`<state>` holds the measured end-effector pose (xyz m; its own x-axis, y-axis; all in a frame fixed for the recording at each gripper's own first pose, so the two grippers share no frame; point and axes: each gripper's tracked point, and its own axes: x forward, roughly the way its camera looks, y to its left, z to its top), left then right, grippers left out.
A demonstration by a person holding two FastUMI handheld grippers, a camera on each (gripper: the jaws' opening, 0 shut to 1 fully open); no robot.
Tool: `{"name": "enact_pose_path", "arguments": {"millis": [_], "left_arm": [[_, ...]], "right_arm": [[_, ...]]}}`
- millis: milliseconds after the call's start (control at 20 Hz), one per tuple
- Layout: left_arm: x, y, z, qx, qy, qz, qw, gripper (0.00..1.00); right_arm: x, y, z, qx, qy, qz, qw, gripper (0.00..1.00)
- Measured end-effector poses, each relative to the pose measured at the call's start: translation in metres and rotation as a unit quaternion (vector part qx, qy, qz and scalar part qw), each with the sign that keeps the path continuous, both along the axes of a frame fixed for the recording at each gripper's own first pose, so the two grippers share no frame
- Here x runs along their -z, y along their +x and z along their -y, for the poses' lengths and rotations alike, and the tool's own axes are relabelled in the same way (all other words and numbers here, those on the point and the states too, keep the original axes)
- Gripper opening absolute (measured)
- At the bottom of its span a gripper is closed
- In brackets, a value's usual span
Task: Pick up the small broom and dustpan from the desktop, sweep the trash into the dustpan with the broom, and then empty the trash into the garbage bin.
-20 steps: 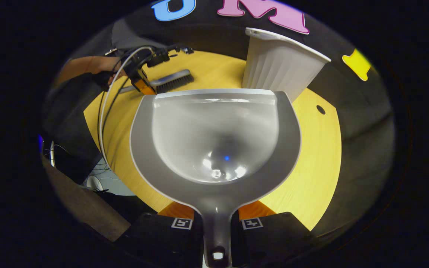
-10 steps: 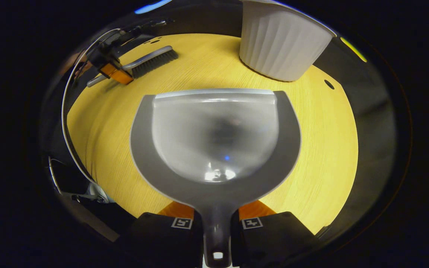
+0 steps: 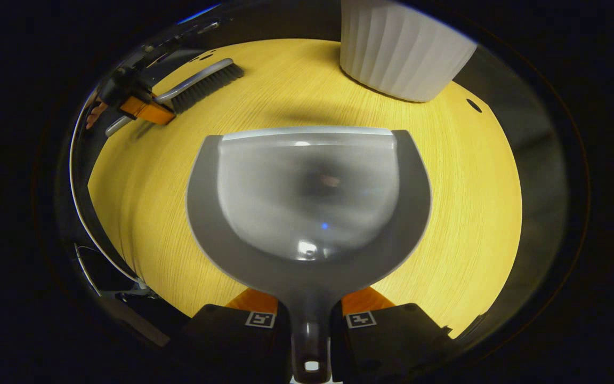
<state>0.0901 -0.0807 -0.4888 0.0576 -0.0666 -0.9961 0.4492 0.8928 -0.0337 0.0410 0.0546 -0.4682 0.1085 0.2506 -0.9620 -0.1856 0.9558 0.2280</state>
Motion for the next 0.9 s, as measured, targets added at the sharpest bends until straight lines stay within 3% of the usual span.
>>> {"name": "enact_pose_path", "arguments": {"millis": [350, 400, 500, 550, 650, 800, 900], "left_arm": [[0.000, 0.002, -0.004, 0.023, 0.017, -0.012, 1.000, 0.25], [0.000, 0.004, -0.005, 0.032, 0.023, -0.013, 0.999, 0.26], [0.000, 0.005, -0.004, 0.046, 0.036, -0.016, 0.998, 0.28], [0.000, 0.005, -0.001, 0.053, 0.043, -0.017, 0.998, 0.29], [-0.001, 0.005, 0.000, 0.068, 0.053, -0.016, 0.996, 0.29], [-0.001, -0.006, 0.011, 0.062, 0.037, -0.029, 0.997, 0.34], [-0.008, -0.007, 0.017, 0.062, 0.028, -0.021, 0.997, 0.49]], "right_arm": [[-0.001, -0.006, -0.001, 0.001, 0.004, -0.025, 1.000, 0.37], [-0.003, -0.008, -0.003, 0.004, 0.011, -0.030, 0.999, 0.31], [-0.006, -0.008, -0.014, 0.023, 0.036, -0.035, 0.998, 0.46], [-0.006, -0.006, -0.016, 0.030, 0.042, -0.035, 0.998, 0.69], [-0.007, -0.008, -0.014, 0.029, 0.037, -0.032, 0.998, 0.83], [-0.010, -0.009, -0.011, 0.020, 0.029, -0.017, 0.999, 0.92], [-0.015, -0.009, -0.009, 0.023, 0.033, -0.007, 0.999, 0.92]]}}
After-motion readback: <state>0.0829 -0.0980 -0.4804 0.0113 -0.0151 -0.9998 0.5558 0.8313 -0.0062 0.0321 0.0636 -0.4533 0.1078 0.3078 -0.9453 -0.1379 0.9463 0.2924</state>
